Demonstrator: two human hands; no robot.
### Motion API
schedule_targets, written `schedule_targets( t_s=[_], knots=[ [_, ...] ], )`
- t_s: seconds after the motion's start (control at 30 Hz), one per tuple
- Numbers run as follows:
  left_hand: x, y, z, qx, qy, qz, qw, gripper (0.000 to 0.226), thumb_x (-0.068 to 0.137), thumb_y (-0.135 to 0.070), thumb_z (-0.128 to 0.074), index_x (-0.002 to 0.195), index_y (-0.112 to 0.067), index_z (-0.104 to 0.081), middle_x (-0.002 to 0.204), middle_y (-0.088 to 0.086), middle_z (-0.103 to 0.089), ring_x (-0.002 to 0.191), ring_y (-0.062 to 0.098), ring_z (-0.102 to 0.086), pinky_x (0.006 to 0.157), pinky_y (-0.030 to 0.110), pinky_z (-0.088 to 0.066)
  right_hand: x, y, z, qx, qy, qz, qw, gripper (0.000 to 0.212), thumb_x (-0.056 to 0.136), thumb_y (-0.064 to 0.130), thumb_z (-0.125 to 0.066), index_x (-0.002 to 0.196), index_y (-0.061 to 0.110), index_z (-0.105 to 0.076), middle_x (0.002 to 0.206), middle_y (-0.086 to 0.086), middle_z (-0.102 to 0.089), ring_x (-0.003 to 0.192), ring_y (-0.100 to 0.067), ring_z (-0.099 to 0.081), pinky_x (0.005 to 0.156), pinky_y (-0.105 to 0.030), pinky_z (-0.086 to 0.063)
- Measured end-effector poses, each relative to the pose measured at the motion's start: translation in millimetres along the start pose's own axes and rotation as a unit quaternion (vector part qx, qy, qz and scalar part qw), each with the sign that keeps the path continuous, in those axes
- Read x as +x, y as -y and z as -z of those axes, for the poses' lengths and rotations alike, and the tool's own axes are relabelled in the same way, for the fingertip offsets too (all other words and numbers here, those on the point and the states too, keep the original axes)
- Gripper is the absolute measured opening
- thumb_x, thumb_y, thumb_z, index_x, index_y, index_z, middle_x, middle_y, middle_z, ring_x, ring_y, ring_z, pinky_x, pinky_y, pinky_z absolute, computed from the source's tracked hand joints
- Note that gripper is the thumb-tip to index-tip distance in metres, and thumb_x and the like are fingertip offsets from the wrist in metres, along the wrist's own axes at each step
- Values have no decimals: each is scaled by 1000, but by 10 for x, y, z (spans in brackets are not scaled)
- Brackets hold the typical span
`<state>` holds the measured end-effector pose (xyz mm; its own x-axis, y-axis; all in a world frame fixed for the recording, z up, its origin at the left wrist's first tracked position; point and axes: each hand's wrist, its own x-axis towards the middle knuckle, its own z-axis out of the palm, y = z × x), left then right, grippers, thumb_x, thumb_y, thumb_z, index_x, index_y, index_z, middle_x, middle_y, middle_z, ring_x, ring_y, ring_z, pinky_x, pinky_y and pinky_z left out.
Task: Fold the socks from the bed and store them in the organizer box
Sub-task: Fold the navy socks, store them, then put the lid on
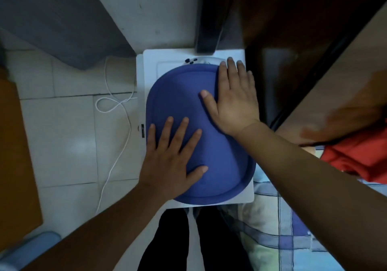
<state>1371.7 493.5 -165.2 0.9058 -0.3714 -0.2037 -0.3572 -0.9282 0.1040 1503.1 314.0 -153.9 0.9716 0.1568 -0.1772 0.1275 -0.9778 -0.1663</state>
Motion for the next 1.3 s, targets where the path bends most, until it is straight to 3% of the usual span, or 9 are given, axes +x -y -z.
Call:
schedule_targets(
  t_s=[0.47, 0.57, 0.63, 0.7, 0.8, 0.87, 0.97, 1.07, 1.3],
  knots=[
    [13, -28, -74, 21, -14, 6, 1000, 84, 86, -75, -25, 154, -27, -17, 162, 12, -13, 147, 43, -10, 113, 67, -7, -1207, -124, -397, -40, -44, -23, 998, 83, 96, 57, -39, 150, -5, -27, 160, -24, -21, 151, -37, -12, 120, -56, -17],
    [7, -12, -18, 1, -40, 10, 999, 71, 92, -64, -29, 149, -22, -31, 159, 12, -21, 146, 40, -16, 114, 65, -12, -1224, -99, -362, -34, -41, -29, 998, 83, 96, 57, -39, 150, -5, -27, 161, -23, -20, 151, -37, -12, 120, -55, -18],
    [-70, 3, 7, -60, -92, 93, 990, 62, 93, -54, -40, 142, -16, -40, 154, 12, -29, 143, 35, -25, 116, 59, -17, -1227, -95, -320, -20, -41, -27, 999, 83, 96, 56, -41, 150, -6, -28, 160, -24, -21, 150, -38, -13, 120, -54, -18],
    [-209, 1, 23, -195, -154, 251, 936, 58, 91, -49, -50, 136, -13, -42, 145, 12, -37, 132, 29, -40, 109, 47, -32, -1208, -122, -266, 20, -55, -7, 998, 82, 95, 54, -47, 147, -7, -32, 158, -27, -25, 148, -42, -17, 120, -54, -19],
    [-478, -54, 8, -445, -160, 454, 755, 38, 94, -50, -48, 114, -18, -50, 118, 2, -51, 98, 16, -58, 89, 39, -50, -1268, -186, -209, 141, -110, -31, 983, 72, 94, 46, -55, 142, -6, -39, 152, -27, -31, 143, -42, -26, 120, -46, -21],
    [-564, -128, -24, -535, -130, 509, 661, 32, 94, -56, -38, 92, -27, -53, 98, -3, -60, 89, 17, -60, 82, 38, -51, -1404, -227, -221, 256, -131, -148, 946, 60, 95, 44, -50, 134, -1, -46, 140, -21, -43, 132, -33, -40, 112, -38, -31],
    [-542, -218, -59, -540, -125, 507, 660, 36, 96, -57, -32, 81, -32, -53, 86, -9, -61, 78, 6, -58, 67, 25, -44, -1614, -212, -339, 356, -94, -339, 866, 41, 99, 49, -38, 94, 11, -54, 95, -6, -60, 86, -15, -54, 75, -31, -36],
    [-473, -246, -148, -532, -134, 511, 662, 35, 97, -56, -30, 79, -33, -51, 84, -11, -59, 74, -1, -56, 64, 21, -40, -1701, -205, -445, 335, -92, -354, 868, 48, 103, 47, -34, 71, 11, -42, 65, 3, -50, 63, 0, -50, 54, -28, -26],
    [-435, -211, -225, -605, -116, 505, 604, 29, 88, -64, -35, 73, -57, -58, 83, -27, -65, 79, -9, -59, 76, 25, -45, -1664, -210, -564, 364, -96, -342, 861, 44, 102, 46, -36, 70, 16, -40, 62, 4, -50, 59, 6, -50, 53, -7, -36]
  ],
)
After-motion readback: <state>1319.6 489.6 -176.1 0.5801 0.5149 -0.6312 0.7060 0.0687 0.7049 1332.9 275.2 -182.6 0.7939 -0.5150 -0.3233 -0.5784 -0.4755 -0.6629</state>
